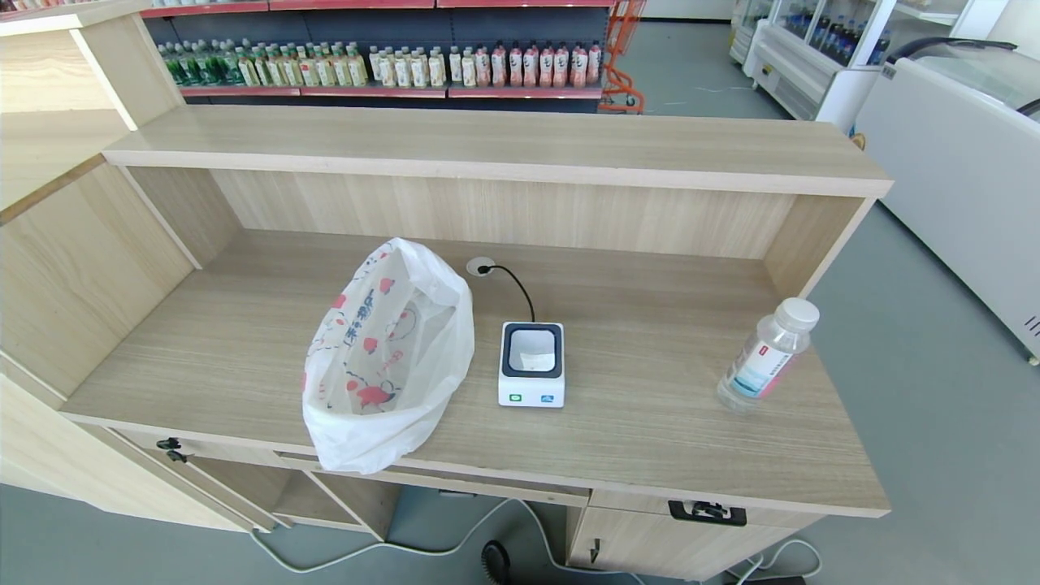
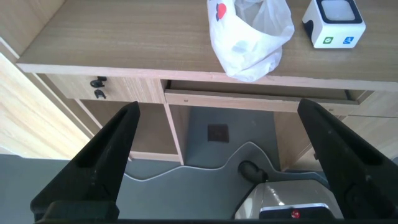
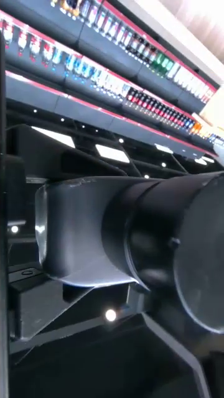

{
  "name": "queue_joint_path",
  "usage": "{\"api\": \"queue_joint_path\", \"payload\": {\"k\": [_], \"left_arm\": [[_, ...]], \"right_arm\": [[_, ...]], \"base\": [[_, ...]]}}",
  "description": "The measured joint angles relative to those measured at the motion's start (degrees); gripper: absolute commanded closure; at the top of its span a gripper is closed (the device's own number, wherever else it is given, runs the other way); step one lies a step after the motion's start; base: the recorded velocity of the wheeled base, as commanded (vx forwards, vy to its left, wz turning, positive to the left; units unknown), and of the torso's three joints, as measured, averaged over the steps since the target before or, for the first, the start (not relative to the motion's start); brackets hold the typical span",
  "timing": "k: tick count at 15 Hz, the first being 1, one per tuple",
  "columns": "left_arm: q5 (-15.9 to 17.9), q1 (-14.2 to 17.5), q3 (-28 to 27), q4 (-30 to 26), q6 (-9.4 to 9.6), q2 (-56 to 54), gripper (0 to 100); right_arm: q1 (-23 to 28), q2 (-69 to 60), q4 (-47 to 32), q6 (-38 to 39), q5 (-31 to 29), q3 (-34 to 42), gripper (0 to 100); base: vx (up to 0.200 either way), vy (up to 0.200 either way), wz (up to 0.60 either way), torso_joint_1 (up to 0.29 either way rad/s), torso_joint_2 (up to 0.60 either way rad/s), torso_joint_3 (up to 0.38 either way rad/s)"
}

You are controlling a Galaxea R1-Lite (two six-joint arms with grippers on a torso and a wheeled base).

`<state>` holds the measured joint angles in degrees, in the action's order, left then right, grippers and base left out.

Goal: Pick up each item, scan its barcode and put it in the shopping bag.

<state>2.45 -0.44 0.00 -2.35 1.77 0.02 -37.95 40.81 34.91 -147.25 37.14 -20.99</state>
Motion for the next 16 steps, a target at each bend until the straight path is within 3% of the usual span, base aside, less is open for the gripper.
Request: {"api": "queue_joint_path", "payload": {"k": [16], "left_arm": [[0.0, 0.0, 0.0, 0.0, -0.02, 0.0, 0]], "right_arm": [[-0.78, -4.24, -0.49, 3.88, 0.4, -0.04, 100]], "base": [[0.0, 0.0, 0.0, 0.0, 0.0, 0.0]]}}
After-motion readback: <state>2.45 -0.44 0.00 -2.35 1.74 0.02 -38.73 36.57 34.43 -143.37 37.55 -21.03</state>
